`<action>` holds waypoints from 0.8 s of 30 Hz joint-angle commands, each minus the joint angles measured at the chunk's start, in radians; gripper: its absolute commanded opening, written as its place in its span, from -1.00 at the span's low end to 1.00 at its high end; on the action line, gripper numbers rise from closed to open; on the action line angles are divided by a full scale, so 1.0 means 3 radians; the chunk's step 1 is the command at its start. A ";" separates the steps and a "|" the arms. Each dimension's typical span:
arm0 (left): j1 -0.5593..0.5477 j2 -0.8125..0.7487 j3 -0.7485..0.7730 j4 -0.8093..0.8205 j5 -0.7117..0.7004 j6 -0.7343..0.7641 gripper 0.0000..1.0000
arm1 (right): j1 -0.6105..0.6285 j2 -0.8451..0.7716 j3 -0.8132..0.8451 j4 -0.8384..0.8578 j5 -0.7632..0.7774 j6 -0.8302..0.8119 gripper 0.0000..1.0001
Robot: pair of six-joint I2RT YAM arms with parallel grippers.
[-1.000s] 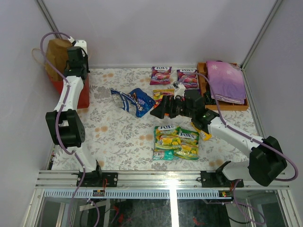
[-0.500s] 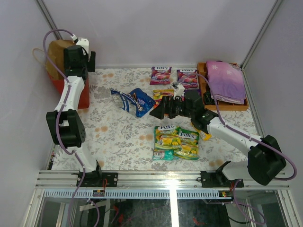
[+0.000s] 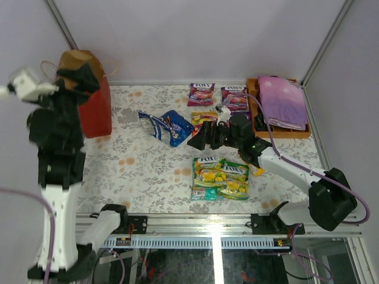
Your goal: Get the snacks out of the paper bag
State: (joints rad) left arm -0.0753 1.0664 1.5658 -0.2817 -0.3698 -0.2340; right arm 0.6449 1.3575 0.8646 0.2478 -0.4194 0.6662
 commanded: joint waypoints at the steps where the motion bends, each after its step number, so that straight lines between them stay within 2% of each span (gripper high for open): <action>1: 0.0013 -0.0632 -0.1202 0.0153 0.0843 -0.1499 0.99 | -0.0014 -0.0217 -0.0073 0.0138 0.0281 0.0037 0.99; 4: -0.0018 -0.0783 -0.1882 0.0179 0.1227 -0.1832 0.99 | -0.0012 -0.0378 -0.0115 0.0042 0.0449 0.0017 0.99; 7: -0.0050 -0.0826 -0.2604 0.0657 0.1380 -0.2187 0.99 | -0.0010 -0.0507 -0.0165 0.0031 0.0546 0.0027 0.99; 10: -0.0095 -0.0637 -0.2957 0.1023 0.1423 -0.2387 1.00 | -0.0012 -0.0572 -0.0208 0.0034 0.0593 0.0043 0.99; 14: -0.0189 -0.0170 -0.3059 0.1361 0.1515 -0.2468 1.00 | -0.0012 -0.0546 -0.0240 0.0000 0.0669 0.0036 0.99; 17: -0.0236 0.0203 -0.3014 0.1525 0.1514 -0.2463 1.00 | -0.0012 -0.0314 -0.0134 -0.0124 0.0715 -0.0054 0.99; 21: -0.0279 0.0544 -0.2863 0.1621 0.1449 -0.2385 1.00 | -0.0025 0.0163 0.0202 -0.0294 0.0742 -0.0254 1.00; 24: -0.0288 0.0768 -0.2676 0.1587 0.1461 -0.2293 1.00 | -0.0084 0.0636 0.0754 -0.0473 0.0797 -0.0458 0.89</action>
State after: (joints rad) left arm -0.1528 1.2415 0.6827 0.0917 0.0639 -0.9455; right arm 0.6407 1.4246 0.8936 0.1509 -0.2218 0.6258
